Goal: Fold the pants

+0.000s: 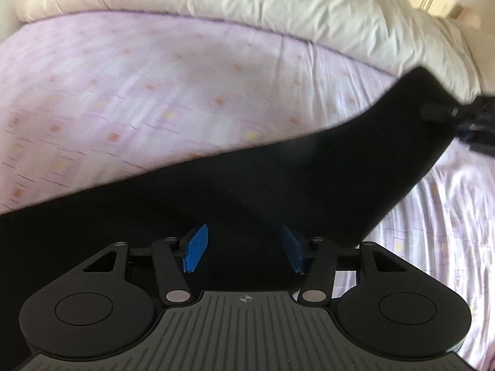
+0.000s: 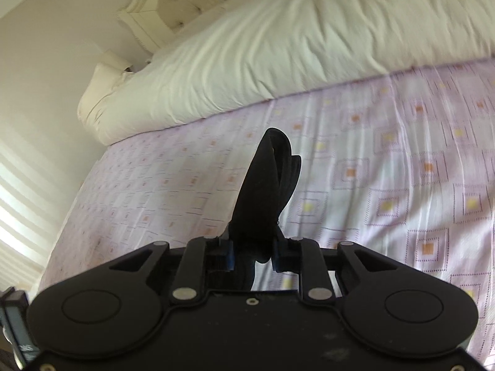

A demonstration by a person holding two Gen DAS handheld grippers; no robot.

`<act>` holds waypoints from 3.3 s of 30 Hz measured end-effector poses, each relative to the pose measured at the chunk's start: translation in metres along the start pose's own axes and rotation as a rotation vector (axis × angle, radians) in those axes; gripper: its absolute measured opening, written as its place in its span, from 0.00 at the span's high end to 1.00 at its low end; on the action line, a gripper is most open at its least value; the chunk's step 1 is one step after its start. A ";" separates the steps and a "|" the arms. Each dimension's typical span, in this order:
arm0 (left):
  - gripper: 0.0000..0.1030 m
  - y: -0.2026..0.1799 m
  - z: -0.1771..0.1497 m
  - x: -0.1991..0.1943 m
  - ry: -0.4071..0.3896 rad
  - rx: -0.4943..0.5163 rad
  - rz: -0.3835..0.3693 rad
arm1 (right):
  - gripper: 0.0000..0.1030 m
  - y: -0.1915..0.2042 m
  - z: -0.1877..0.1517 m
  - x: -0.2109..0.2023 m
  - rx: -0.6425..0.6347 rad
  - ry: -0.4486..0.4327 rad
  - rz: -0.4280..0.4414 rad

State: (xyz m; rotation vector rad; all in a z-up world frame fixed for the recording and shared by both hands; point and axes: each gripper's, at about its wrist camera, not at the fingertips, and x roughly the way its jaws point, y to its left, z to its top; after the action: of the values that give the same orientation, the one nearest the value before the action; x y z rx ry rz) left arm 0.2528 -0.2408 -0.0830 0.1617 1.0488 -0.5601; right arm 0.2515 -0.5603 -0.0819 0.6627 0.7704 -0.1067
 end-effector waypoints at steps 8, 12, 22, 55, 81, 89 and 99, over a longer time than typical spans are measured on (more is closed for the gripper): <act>0.55 0.015 -0.001 -0.016 -0.008 0.018 0.032 | 0.78 0.069 -0.008 -0.013 -0.132 -0.015 0.011; 0.55 0.068 -0.011 -0.048 -0.078 -0.050 0.097 | 0.78 0.126 -0.027 -0.018 -0.235 -0.016 0.047; 0.55 0.179 -0.050 -0.108 -0.138 -0.153 0.210 | 0.78 0.250 -0.125 0.035 -0.394 0.071 0.147; 0.54 0.192 -0.057 -0.123 -0.170 -0.280 0.061 | 0.53 0.222 -0.193 0.044 -0.305 -0.181 0.118; 0.43 0.154 -0.070 -0.067 -0.053 -0.326 0.069 | 0.52 0.176 -0.165 0.031 -0.064 -0.403 -0.063; 0.87 0.157 -0.061 -0.080 -0.102 -0.192 0.136 | 0.56 0.143 -0.154 0.027 0.086 -0.379 -0.125; 0.83 0.165 -0.063 -0.067 -0.090 -0.163 0.135 | 0.97 0.171 -0.165 0.062 -0.135 -0.086 -0.130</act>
State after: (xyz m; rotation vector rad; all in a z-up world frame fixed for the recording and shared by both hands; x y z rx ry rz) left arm 0.2629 -0.0520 -0.0797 0.0627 0.9837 -0.3549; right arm 0.2509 -0.3186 -0.1228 0.4772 0.7305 -0.1990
